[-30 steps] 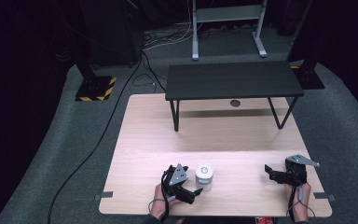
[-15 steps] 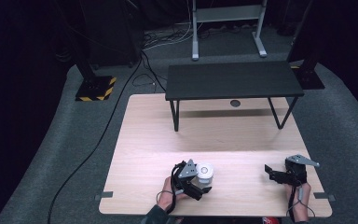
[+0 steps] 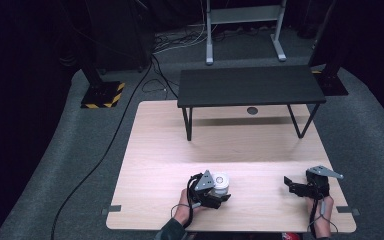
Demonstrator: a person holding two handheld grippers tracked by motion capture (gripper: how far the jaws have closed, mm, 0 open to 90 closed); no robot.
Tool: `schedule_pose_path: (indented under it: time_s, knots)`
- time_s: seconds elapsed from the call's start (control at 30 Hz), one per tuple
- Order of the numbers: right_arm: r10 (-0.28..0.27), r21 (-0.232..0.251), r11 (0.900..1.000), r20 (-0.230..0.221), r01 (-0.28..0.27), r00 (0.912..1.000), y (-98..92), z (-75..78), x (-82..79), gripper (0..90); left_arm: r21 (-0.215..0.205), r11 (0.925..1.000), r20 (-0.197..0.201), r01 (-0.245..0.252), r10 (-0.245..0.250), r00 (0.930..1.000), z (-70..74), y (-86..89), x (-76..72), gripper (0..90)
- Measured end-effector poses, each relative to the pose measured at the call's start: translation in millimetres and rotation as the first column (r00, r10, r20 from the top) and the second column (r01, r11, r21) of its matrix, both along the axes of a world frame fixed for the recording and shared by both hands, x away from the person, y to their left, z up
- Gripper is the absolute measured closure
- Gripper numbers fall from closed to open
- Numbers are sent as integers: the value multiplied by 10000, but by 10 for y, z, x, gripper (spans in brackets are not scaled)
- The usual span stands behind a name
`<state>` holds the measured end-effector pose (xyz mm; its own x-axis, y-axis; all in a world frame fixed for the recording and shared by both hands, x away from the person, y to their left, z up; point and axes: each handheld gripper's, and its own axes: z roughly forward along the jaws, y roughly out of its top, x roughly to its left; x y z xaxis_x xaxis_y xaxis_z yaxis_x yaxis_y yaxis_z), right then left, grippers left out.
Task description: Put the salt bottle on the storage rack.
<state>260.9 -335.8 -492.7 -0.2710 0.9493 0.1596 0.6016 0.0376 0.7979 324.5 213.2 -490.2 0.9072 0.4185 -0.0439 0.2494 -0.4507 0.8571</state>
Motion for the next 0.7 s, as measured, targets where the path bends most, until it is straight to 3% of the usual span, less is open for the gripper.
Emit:
schedule_pose_path:
  time_s: [0.37, 0.7]
  knots:
    - [-21, 24, 10000, 29, 21, 10000, -2, -3, -7, 35, 209, 9998, 184, 36, -40, 9998, 32, -23, -26, 275]
    - [-44, 41, 10000, 70, 43, 10000, -3, -8, -15, 35, 140, 9999, 143, -28, 26, 9999, 37, -6, -42, 275]
